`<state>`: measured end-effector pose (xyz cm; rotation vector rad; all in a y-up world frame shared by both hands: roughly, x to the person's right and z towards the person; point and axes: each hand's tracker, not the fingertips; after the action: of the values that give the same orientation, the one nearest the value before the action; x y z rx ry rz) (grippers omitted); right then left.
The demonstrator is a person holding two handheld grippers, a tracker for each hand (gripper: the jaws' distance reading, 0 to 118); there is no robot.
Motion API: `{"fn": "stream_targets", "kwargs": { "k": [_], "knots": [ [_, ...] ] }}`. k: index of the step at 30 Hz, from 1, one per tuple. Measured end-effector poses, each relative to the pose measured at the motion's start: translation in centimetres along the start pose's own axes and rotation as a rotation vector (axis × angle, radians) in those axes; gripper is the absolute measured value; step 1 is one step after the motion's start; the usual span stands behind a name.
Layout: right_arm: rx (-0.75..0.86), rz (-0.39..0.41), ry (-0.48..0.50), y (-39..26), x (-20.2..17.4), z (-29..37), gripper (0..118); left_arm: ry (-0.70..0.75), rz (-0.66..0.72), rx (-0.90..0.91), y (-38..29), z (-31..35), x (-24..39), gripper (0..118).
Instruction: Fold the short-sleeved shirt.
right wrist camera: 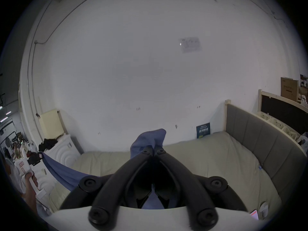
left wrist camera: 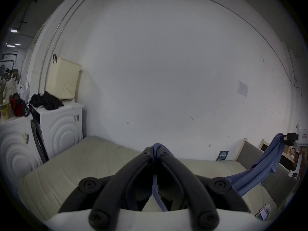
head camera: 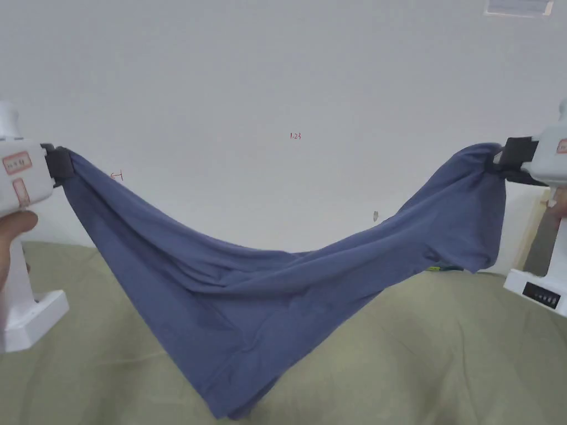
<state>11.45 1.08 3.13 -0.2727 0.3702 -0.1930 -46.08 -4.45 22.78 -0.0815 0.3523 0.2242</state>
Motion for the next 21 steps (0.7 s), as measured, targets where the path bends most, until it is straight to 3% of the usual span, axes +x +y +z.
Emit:
{"fn": "stream_targets", "kwargs": {
  "k": [6,13,21],
  "knots": [
    [-0.022,0.012,-0.055,-1.4,1.6,-3.8,2,-0.01,-0.019,-0.027,-1.2,-4.2,1.0,0],
    [-0.098,-0.113,-0.076,-12.1,5.6,-8.9,2,0.031,0.057,-0.125,-12.5,-8.3,0.6,0],
    [-0.139,-0.103,-0.052,-17.7,7.8,-3.4,2,-0.003,0.113,-0.179,-17.0,-3.6,-0.7,0]
  ]
}}
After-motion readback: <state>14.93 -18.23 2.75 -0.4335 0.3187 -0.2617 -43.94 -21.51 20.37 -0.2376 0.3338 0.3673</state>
